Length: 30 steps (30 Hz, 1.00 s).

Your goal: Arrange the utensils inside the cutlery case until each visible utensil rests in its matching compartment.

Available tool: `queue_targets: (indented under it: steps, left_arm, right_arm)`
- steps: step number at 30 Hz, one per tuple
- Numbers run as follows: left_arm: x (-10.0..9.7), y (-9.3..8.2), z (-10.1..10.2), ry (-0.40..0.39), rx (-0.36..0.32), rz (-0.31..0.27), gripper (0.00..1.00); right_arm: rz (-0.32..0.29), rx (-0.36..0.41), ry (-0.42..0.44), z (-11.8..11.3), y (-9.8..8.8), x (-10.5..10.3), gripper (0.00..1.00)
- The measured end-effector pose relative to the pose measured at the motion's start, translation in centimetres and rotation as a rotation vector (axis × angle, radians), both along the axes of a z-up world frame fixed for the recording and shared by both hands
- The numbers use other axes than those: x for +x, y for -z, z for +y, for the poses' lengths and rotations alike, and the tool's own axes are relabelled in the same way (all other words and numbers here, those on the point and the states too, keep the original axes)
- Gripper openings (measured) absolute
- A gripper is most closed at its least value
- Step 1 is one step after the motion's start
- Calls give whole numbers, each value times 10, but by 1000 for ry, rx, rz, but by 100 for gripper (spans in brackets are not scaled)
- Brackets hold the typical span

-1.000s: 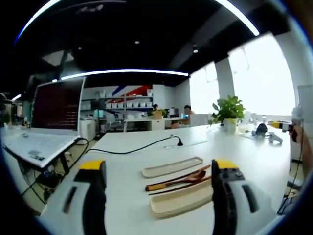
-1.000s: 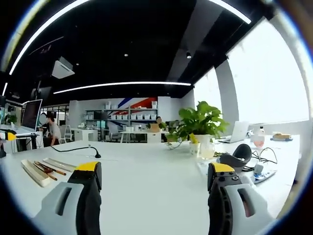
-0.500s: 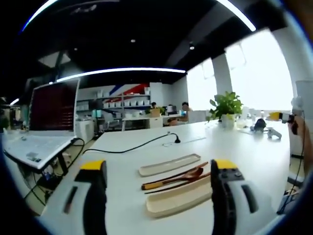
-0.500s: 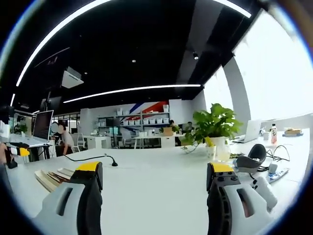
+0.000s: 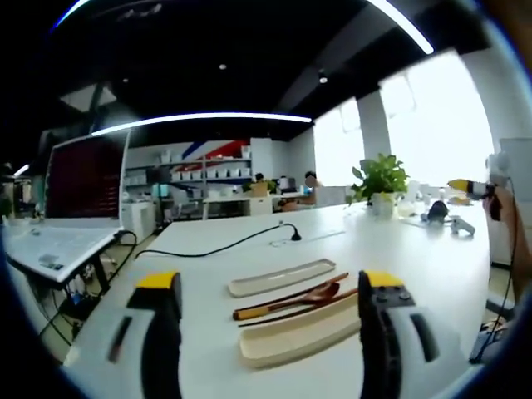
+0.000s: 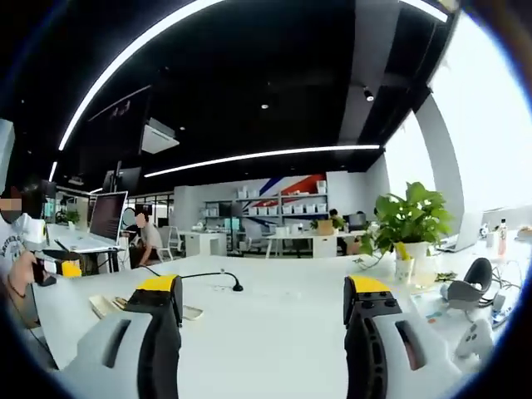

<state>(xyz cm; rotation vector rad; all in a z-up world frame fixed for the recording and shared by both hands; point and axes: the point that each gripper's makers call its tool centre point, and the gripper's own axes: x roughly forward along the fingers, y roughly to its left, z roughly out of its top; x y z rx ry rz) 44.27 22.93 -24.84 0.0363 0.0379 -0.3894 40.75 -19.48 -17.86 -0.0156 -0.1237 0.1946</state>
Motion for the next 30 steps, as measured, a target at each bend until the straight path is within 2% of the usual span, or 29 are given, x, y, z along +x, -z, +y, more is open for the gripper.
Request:
queue_targets:
  steps: [12, 30]
  left_arm:
    - [0, 0, 4, -8, -12, 4, 93]
    - [2, 3, 6, -8, -20, 17, 93]
  right_arm:
    - [41, -96, -105, 41, -7, 23, 84]
    - [131, -233, -249, 95, -2, 61, 84]
